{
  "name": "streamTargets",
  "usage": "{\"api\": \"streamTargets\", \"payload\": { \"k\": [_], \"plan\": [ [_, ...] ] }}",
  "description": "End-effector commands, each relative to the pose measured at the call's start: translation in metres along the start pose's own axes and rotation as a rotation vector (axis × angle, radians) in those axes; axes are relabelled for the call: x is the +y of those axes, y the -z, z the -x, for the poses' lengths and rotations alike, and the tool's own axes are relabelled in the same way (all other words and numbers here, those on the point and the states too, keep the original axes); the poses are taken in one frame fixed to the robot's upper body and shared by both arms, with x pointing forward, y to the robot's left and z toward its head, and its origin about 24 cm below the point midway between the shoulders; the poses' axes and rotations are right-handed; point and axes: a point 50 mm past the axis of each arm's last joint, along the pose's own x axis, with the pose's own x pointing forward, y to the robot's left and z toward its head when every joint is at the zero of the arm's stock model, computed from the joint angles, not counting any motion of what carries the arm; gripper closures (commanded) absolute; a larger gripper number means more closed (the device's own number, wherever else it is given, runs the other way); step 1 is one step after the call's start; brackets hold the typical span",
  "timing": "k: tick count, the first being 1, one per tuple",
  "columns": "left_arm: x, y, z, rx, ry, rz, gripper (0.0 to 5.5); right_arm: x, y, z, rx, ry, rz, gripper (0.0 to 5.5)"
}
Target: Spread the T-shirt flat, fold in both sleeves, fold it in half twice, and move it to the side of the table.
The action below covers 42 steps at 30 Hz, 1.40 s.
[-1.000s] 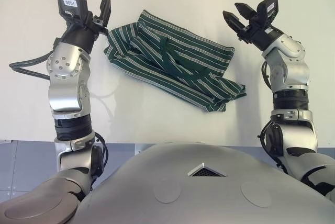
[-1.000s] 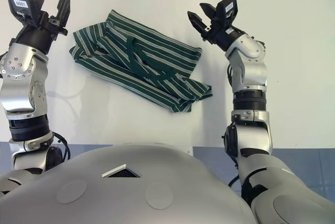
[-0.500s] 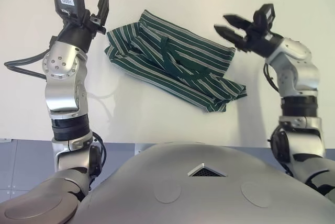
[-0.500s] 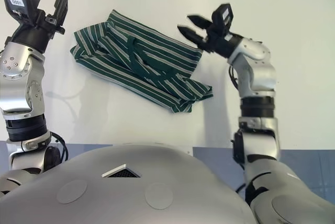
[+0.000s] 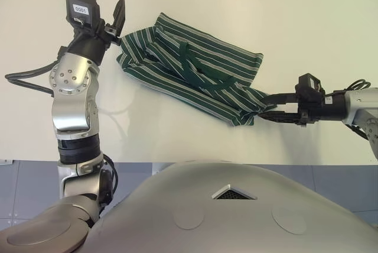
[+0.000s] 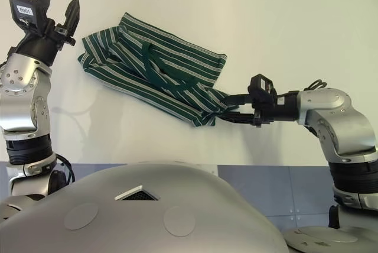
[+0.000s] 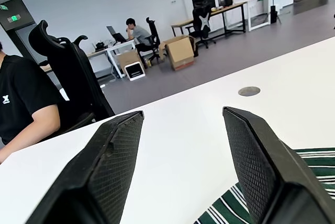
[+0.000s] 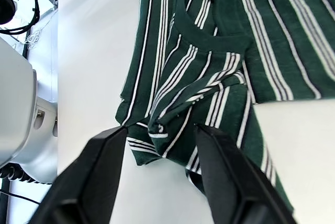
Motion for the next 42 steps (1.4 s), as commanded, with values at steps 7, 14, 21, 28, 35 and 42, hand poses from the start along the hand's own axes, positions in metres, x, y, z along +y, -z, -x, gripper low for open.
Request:
{"api": "streamTargets", "payload": {
  "k": [7,14,21,28,35,42],
  "plan": [
    [-0.006,-0.003,-0.001,0.01,0.036,-0.032,2.69,-0.006,-0.005,-0.012,0.031,0.024,0.077,5.31],
    [0.028,-0.01,-0.011,0.004,0.122,-0.034,2.69,-0.017,-0.027,0.008,-0.008,0.072,0.138,5.46],
    [0.04,0.024,-0.061,0.314,0.654,-0.05,2.69,-0.029,-0.037,0.006,0.003,0.082,0.191,5.46],
    [0.009,0.035,-0.1,0.388,0.807,-0.049,2.69,-0.029,-0.037,-0.011,0.012,0.04,0.209,5.46],
    [0.011,0.061,-0.091,0.455,0.764,0.018,2.69,-0.028,-0.037,-0.016,0.028,0.02,0.217,5.46],
    [0.005,0.069,-0.089,0.426,0.761,0.045,3.93,-0.028,-0.035,-0.021,0.027,0.017,0.217,5.5]
  ]
}}
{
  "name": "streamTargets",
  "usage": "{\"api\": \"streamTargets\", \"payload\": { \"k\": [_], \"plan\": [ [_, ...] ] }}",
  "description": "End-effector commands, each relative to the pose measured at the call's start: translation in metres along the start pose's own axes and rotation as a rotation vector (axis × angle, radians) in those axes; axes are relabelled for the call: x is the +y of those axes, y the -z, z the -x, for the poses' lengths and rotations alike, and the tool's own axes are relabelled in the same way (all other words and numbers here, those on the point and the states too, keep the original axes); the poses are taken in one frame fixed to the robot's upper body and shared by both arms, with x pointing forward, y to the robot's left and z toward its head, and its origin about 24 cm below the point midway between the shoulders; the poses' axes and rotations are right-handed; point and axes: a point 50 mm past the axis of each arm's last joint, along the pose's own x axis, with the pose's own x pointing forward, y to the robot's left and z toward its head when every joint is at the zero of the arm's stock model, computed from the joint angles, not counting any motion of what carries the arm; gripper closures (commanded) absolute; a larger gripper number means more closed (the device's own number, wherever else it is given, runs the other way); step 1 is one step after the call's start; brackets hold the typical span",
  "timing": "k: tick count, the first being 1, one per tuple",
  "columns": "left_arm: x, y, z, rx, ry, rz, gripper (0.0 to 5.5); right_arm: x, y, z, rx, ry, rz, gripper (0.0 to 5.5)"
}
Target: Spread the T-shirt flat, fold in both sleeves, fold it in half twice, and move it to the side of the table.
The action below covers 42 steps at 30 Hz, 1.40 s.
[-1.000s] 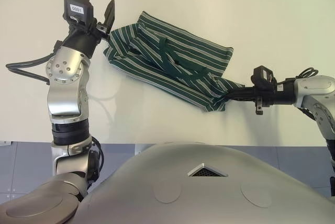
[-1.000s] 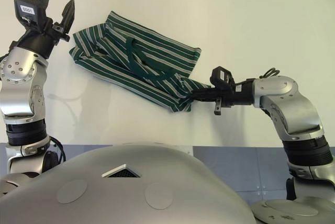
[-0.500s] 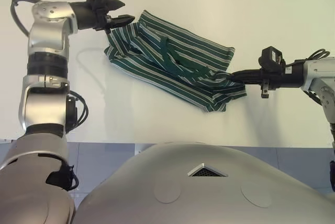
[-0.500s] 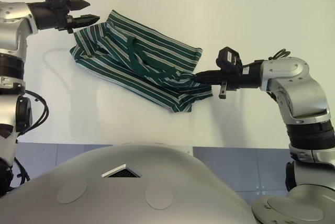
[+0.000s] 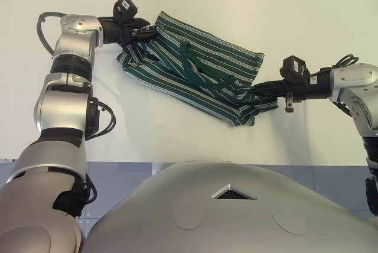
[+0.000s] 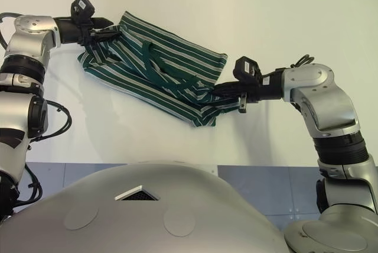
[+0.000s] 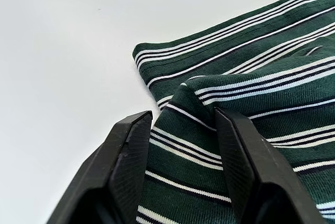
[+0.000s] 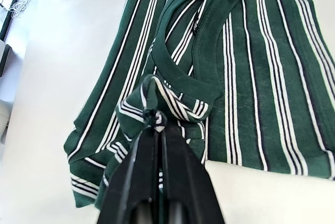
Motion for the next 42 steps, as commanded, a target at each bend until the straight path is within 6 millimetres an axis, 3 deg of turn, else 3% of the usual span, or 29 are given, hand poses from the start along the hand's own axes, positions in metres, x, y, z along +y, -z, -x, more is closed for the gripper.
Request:
{"api": "streamTargets", "payload": {
  "k": [1,5,7,11,15,18,23,28,34,42],
  "plan": [
    [-0.002,-0.002,-0.004,-0.038,-0.003,-0.015,4.09,-0.003,-0.005,-0.002,0.0,0.006,0.026,5.5],
    [-0.007,-0.002,-0.007,-0.057,0.028,-0.016,4.77,-0.004,-0.005,-0.001,0.002,0.006,0.03,5.5],
    [-0.009,0.004,-0.006,-0.043,0.043,-0.015,5.48,-0.004,-0.006,-0.001,0.001,0.006,0.031,5.5],
    [-0.008,0.008,0.002,-0.061,0.047,-0.02,5.48,-0.005,-0.007,-0.002,-0.004,0.007,0.038,5.5],
    [0.0,-0.01,0.029,-0.253,0.026,0.024,5.48,-0.007,-0.011,0.007,-0.053,0.047,0.03,5.5],
    [-0.008,-0.024,0.06,-0.441,-0.009,0.068,5.48,-0.014,-0.033,0.025,-0.168,0.103,0.054,5.5],
    [-0.042,-0.048,0.124,-0.722,-0.166,0.096,5.48,-0.012,-0.087,0.074,-0.359,0.109,0.148,5.5],
    [-0.061,-0.101,0.175,-1.039,-0.341,0.071,5.48,-0.009,-0.138,0.11,-0.569,0.147,0.255,5.5],
    [-0.089,-0.143,0.21,-1.189,-0.406,-0.032,5.48,0.014,-0.186,0.14,-0.805,0.087,0.358,5.5],
    [-0.103,-0.187,0.237,-1.271,-0.458,-0.169,5.48,0.035,-0.212,0.17,-1.019,-0.001,0.413,5.5]
  ]
}}
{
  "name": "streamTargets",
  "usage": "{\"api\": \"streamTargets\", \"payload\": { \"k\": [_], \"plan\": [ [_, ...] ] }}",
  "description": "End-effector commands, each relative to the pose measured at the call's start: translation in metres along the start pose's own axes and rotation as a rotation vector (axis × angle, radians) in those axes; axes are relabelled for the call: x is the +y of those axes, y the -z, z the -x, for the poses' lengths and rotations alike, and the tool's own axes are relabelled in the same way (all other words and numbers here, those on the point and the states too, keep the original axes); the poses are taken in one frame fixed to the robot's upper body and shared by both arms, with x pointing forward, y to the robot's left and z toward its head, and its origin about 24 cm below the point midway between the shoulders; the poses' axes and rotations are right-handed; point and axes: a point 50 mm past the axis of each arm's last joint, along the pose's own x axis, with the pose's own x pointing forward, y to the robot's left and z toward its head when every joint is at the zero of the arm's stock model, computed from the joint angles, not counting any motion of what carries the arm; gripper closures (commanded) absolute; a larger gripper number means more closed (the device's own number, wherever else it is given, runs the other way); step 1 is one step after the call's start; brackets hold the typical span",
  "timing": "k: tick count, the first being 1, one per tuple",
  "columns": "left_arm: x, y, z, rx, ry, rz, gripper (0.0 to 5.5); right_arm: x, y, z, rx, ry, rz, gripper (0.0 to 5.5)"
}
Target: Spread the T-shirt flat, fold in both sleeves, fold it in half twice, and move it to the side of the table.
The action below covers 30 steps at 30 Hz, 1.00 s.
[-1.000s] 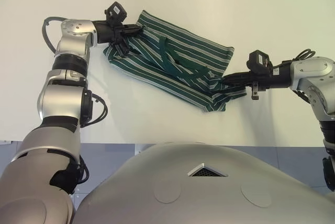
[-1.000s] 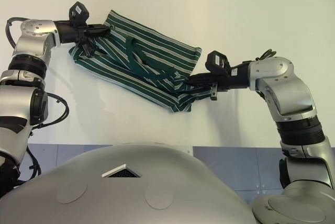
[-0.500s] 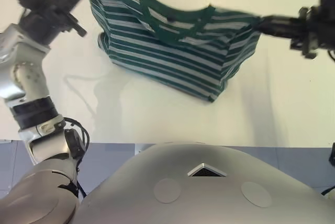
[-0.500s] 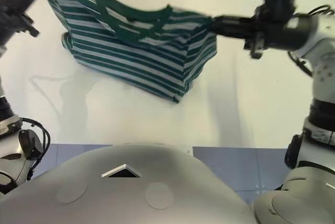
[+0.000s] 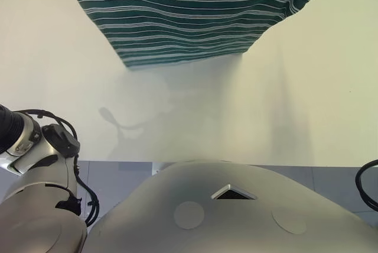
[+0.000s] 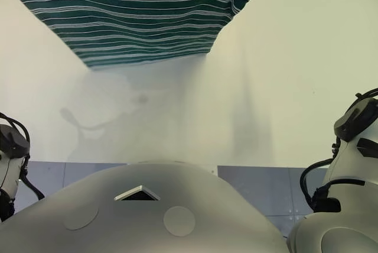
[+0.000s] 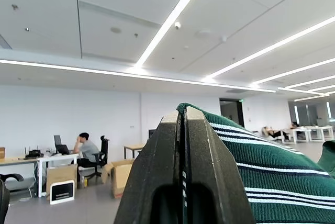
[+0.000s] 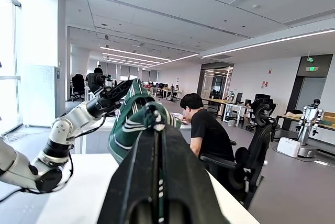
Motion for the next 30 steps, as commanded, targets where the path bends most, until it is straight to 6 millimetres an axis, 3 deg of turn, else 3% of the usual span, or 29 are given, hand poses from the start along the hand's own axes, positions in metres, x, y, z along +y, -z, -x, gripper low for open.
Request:
{"api": "streamTargets", "payload": {
  "k": [1,3,7,11,14,19,21,22,26,28,30],
  "plan": [
    [-0.011,-0.022,-0.014,-0.051,0.054,-0.055,5.48,0.006,-0.029,-0.008,-0.109,-0.05,0.036,5.5],
    [-0.017,-0.026,-0.017,-0.053,0.081,-0.06,5.48,0.007,-0.03,-0.012,-0.097,-0.054,0.03,5.5],
    [-0.019,-0.003,-0.014,0.029,0.079,-0.048,5.48,-0.01,-0.002,-0.016,0.02,0.033,-0.008,5.5],
    [-0.018,0.07,-0.003,0.268,0.072,-0.083,5.48,-0.026,0.066,-0.007,0.252,0.133,-0.074,5.5],
    [0.01,0.124,-0.007,0.357,0.023,-0.134,5.48,-0.058,0.107,-0.01,0.313,0.307,-0.056,5.5],
    [0.035,0.177,-0.024,0.431,0.022,-0.161,5.48,-0.095,0.157,-0.031,0.442,0.429,0.001,5.5],
    [0.041,0.199,-0.027,0.512,0.048,-0.178,5.48,-0.108,0.182,-0.038,0.559,0.519,0.136,5.5],
    [0.044,0.208,-0.026,0.554,0.062,-0.193,5.5,-0.112,0.189,-0.041,0.591,0.558,0.209,5.23],
    [0.079,0.226,0.011,0.783,-0.043,-0.448,4.6,-0.117,0.21,-0.04,0.677,0.65,0.427,4.25],
    [0.09,0.22,0.032,0.798,-0.077,-0.498,4.2,-0.112,0.212,-0.036,0.664,0.625,0.467,3.82],
    [0.086,0.208,0.049,0.773,-0.039,-0.528,3.86,-0.095,0.213,-0.035,0.616,0.494,0.438,3.44]
  ]
}}
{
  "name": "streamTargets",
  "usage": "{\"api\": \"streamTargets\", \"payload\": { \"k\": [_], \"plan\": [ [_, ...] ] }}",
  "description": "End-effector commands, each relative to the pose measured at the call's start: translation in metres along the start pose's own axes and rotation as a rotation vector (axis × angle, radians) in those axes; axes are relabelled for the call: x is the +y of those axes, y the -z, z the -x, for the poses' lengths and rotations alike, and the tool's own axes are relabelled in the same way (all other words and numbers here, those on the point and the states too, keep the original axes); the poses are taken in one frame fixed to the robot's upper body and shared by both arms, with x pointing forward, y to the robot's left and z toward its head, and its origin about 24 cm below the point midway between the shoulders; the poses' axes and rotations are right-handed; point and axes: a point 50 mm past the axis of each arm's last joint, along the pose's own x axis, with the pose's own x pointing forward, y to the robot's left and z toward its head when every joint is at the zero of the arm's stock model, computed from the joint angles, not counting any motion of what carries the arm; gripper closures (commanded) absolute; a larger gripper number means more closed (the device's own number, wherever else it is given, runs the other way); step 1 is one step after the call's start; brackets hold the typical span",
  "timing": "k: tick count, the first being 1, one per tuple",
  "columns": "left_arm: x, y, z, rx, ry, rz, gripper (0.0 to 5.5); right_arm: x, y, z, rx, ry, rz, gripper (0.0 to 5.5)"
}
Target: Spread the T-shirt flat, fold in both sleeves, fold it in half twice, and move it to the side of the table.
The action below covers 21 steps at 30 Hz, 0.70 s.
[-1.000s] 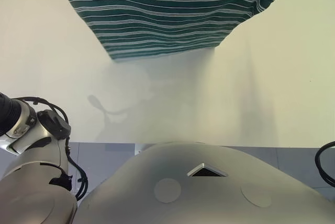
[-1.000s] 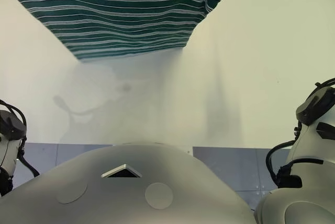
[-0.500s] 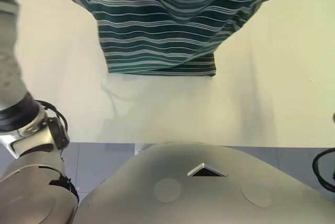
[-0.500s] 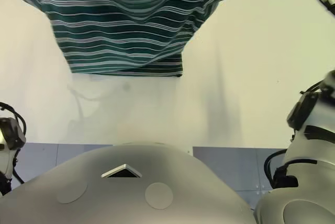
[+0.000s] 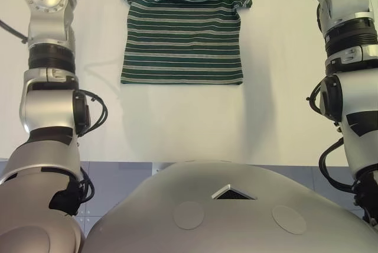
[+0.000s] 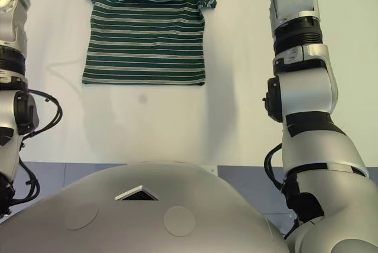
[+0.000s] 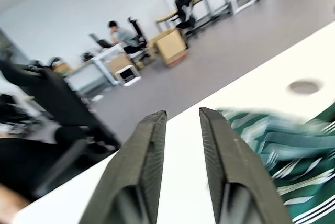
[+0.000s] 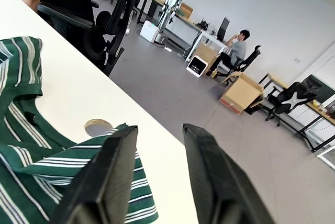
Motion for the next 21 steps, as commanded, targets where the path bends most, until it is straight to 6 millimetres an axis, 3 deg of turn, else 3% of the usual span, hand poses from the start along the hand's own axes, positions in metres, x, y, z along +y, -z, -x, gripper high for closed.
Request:
{"api": "streamTargets", "payload": {
  "k": [1,3,6,8,11,14,18,21],
  "plan": [
    [0.0,0.01,0.038,-0.024,0.028,-0.072,3.64,0.023,-0.002,0.02,-0.108,-0.208,0.002,3.18],
    [-0.023,0.009,0.064,-0.034,0.201,-0.123,3.2,0.049,0.001,0.044,-0.125,-0.435,-0.03,2.87],
    [-0.061,0.022,0.101,0.057,0.513,-0.167,2.53,0.084,0.018,0.074,-0.018,-0.707,-0.04,2.87],
    [-0.076,0.039,0.105,0.142,0.593,-0.209,2.19,0.105,0.041,0.078,0.1,-0.77,0.014,2.87],
    [-0.093,0.067,0.105,0.273,0.68,-0.249,2.19,0.138,0.077,0.088,0.259,-0.888,0.139,2.87],
    [-0.102,0.085,0.129,0.388,0.84,-0.296,2.19,0.142,0.085,0.105,0.313,-1.002,0.17,2.87],
    [-0.133,0.058,0.176,0.383,1.163,-0.183,2.19,0.14,0.078,0.156,0.384,-1.303,0.026,2.87],
    [-0.154,0.042,0.203,0.422,1.304,-0.083,2.19,0.133,0.081,0.195,0.508,-1.471,-0.085,2.87]
  ]
}}
